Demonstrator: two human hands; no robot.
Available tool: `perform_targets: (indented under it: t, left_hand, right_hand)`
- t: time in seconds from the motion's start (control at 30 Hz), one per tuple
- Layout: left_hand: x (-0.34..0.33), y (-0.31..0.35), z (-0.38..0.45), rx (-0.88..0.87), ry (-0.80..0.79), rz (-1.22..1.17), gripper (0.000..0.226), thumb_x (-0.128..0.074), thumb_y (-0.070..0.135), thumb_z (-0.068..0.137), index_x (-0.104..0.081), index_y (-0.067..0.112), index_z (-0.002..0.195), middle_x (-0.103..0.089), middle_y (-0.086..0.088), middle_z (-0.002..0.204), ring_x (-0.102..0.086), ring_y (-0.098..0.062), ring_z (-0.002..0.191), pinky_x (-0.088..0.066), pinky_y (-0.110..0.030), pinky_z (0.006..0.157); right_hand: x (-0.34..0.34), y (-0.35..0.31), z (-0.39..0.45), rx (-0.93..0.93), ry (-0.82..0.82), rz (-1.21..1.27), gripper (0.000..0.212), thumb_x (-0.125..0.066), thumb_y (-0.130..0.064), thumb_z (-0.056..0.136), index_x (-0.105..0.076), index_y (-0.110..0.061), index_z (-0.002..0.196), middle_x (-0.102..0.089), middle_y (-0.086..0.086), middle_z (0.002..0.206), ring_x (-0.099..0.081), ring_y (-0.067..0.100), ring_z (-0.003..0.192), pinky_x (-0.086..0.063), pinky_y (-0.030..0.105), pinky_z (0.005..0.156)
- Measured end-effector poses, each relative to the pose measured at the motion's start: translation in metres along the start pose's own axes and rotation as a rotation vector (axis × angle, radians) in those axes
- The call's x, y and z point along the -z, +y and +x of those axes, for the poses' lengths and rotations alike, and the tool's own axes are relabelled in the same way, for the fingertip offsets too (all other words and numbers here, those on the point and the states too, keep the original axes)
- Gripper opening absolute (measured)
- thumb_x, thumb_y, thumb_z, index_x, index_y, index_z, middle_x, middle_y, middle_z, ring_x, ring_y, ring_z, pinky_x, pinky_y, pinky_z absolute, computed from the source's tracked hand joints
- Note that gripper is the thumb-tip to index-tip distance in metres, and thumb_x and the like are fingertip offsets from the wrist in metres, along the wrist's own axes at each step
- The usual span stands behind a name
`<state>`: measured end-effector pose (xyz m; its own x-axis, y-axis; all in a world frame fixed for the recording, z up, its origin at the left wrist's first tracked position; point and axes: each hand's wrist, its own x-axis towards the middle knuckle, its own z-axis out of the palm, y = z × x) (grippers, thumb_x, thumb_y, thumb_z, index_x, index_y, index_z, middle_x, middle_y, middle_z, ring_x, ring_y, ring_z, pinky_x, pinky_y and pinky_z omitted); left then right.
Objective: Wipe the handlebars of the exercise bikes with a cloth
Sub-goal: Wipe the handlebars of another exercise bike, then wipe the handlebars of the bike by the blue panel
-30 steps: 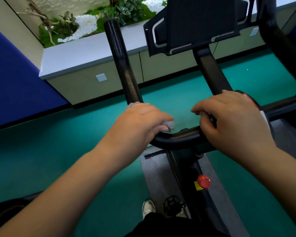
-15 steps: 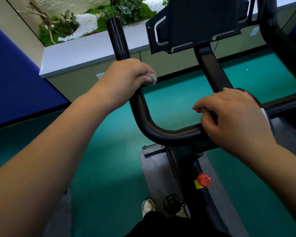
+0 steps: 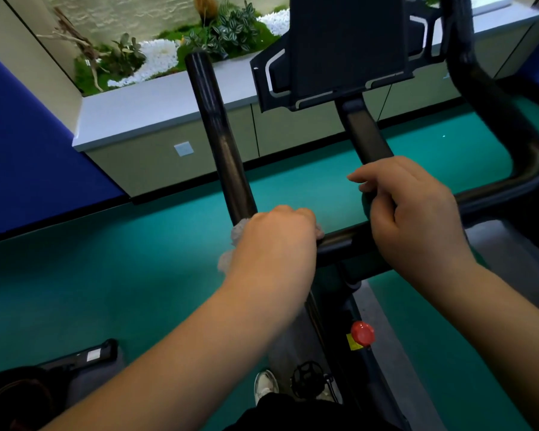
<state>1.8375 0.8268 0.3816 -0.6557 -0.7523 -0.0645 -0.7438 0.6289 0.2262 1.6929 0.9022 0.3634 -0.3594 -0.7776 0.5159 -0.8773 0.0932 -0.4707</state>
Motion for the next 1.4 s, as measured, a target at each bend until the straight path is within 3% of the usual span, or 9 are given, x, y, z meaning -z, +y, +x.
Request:
perform_targets:
  t: [0.17,0.33,0.47,0.6,0.77,0.97,1.2,1.33,1.4]
  left_hand:
    - [0.002,0.027,-0.01,0.043,0.066,-0.152,0.008,-0.053,0.024,0.094,-0.048,0.029,0.09,-0.037,0.008,0.085,-0.043,-0.017,0.079,-0.017,-0.03,0.051]
    - [-0.008,0.051,0.001,-0.036,0.102,-0.257,0.005,-0.06,0.021,0.089,-0.055,0.023,0.09,-0.046,0.005,0.085,-0.048,-0.02,0.081,-0.026,-0.029,0.065]
    - [0.002,0.043,-0.002,0.058,0.224,-0.814,0.018,-0.053,0.021,0.095,-0.07,0.021,0.1,-0.071,0.006,0.092,-0.066,-0.013,0.088,-0.052,-0.032,0.083]
    - [0.031,0.013,-0.029,0.063,0.418,-0.903,0.022,-0.051,0.019,0.097,-0.067,0.031,0.106,-0.069,0.007,0.083,-0.068,-0.008,0.074,-0.056,-0.024,0.067]
    - [0.052,-0.032,-0.063,0.206,0.611,-0.88,0.022,-0.049,0.015,0.098,-0.067,0.024,0.107,-0.068,0.006,0.079,-0.068,-0.01,0.065,-0.052,-0.018,0.054]
    - [0.046,-0.068,-0.111,0.433,0.647,-1.19,0.022,-0.048,0.017,0.099,-0.069,0.02,0.099,-0.073,-0.01,0.079,-0.066,-0.021,0.059,-0.05,-0.033,0.045]
    - [0.027,-0.132,-0.181,0.621,0.661,-1.4,0.024,-0.046,0.025,0.1,-0.069,0.021,0.099,-0.069,-0.021,0.087,-0.051,-0.027,0.054,-0.049,-0.045,0.05]
    - [0.018,-0.181,-0.224,0.664,0.679,-1.39,0.024,-0.046,0.022,0.1,-0.07,0.022,0.095,-0.066,-0.021,0.078,-0.05,-0.029,0.056,-0.048,-0.039,0.053]
    - [0.015,-0.208,-0.247,0.682,0.739,-1.262,0.024,-0.048,0.018,0.099,-0.07,0.023,0.092,-0.069,-0.013,0.078,-0.057,-0.027,0.06,-0.051,-0.037,0.056]
  right_hand:
    - [0.006,0.005,0.0,-0.004,0.046,0.117,0.042,-0.037,0.01,0.075,-0.065,-0.003,0.104,-0.059,0.003,0.094,-0.056,0.015,0.089,-0.044,0.016,0.08]
    - [0.009,0.01,0.003,-0.031,0.049,0.212,0.048,-0.036,0.014,0.072,-0.064,-0.004,0.107,-0.058,0.0,0.096,-0.056,0.012,0.092,-0.043,0.013,0.083]
    - [0.011,0.009,0.002,-0.041,0.01,0.228,0.047,-0.038,0.014,0.075,-0.063,-0.007,0.11,-0.059,0.001,0.099,-0.056,0.012,0.094,-0.044,0.013,0.084]
    - [0.013,0.002,0.002,-0.025,-0.066,0.215,0.04,-0.047,0.012,0.083,-0.064,-0.013,0.109,-0.055,-0.009,0.1,-0.05,-0.001,0.095,-0.035,0.002,0.085]
    - [0.002,-0.04,0.002,0.173,-0.103,0.352,0.031,-0.051,0.004,0.084,-0.064,-0.01,0.109,-0.057,-0.006,0.101,-0.054,0.006,0.098,-0.041,0.012,0.089]
    - [-0.032,-0.13,-0.022,0.092,-0.575,0.885,0.048,-0.06,-0.015,0.09,-0.042,-0.029,0.133,-0.057,-0.012,0.124,-0.056,0.002,0.116,-0.045,0.025,0.101]
    - [-0.095,-0.206,-0.058,-0.179,-0.84,0.934,0.078,-0.076,-0.012,0.078,-0.033,-0.032,0.14,-0.061,-0.013,0.106,-0.062,0.006,0.104,-0.047,0.026,0.097]
    - [-0.134,-0.248,-0.078,-0.101,-0.908,0.824,0.019,-0.072,-0.01,0.082,-0.065,-0.026,0.09,-0.064,-0.002,0.073,-0.057,0.01,0.069,-0.05,0.034,0.072]
    - [-0.148,-0.272,-0.087,-0.053,-0.905,0.745,0.02,-0.067,-0.018,0.087,-0.06,-0.022,0.068,-0.055,-0.006,0.06,-0.044,0.002,0.056,-0.04,0.024,0.059]
